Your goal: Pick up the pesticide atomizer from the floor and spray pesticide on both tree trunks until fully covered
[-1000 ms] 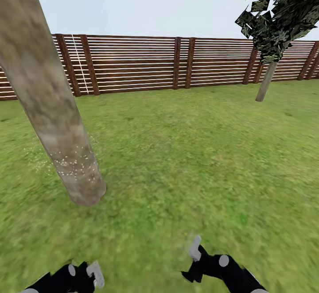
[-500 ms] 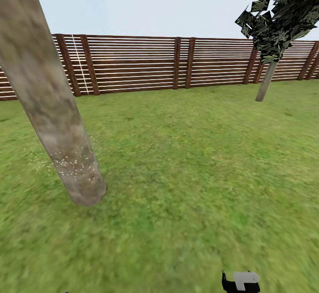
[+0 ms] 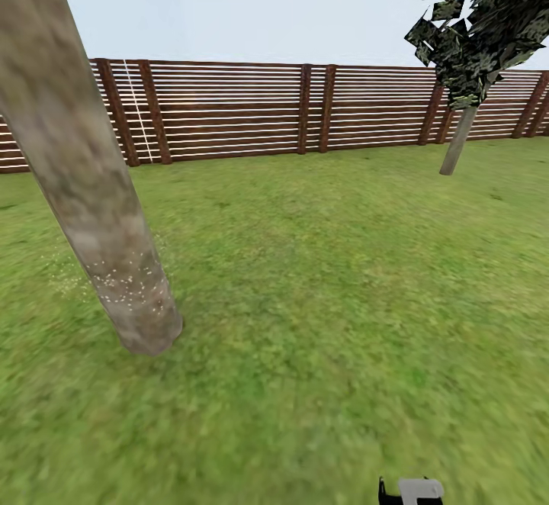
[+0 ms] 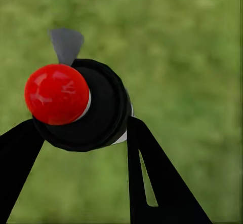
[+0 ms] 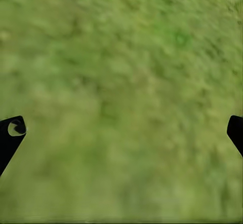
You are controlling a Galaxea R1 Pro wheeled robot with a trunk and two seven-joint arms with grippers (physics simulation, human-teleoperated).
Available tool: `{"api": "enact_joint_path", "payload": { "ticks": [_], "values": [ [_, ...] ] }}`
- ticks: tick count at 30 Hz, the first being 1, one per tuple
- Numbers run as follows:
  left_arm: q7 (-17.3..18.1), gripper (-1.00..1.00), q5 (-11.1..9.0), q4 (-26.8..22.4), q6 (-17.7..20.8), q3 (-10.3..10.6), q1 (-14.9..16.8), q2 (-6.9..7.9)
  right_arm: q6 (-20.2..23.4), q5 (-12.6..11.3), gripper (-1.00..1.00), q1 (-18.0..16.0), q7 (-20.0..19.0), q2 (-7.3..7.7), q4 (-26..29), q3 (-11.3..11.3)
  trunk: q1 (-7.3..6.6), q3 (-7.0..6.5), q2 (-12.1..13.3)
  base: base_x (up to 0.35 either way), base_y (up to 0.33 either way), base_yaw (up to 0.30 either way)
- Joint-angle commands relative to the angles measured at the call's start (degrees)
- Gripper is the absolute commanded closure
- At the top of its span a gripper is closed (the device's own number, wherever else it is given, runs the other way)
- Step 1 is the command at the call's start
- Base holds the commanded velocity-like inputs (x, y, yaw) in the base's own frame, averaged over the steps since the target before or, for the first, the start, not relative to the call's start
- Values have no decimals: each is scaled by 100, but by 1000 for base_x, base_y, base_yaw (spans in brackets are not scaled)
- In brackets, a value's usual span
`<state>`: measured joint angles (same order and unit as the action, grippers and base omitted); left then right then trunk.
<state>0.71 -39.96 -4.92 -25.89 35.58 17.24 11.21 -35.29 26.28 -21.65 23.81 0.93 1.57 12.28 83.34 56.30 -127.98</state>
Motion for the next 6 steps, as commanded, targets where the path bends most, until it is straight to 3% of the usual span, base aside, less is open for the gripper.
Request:
{"api": "enact_joint_path", "payload": {
  "ticks": [1, 3, 6],
  "values": [
    [8, 100, -63, 27, -18, 39, -10, -10, -13, 61, -100, -1, 28, 1, -7, 37, -1, 5, -2, 0, 0, 0],
    [6, 100, -113, 98, -25, 29, -45, -13, -13, 61, -100, 2, 28, -2, -7, 37, -1, 5, -2, 0, 0, 0],
    [8, 100, -456, 121, -36, -3, -61, 1, -13, 61, -100, 3, 28, 0, -7, 37, -1, 5, -2, 0, 0, 0]
  ]
}}
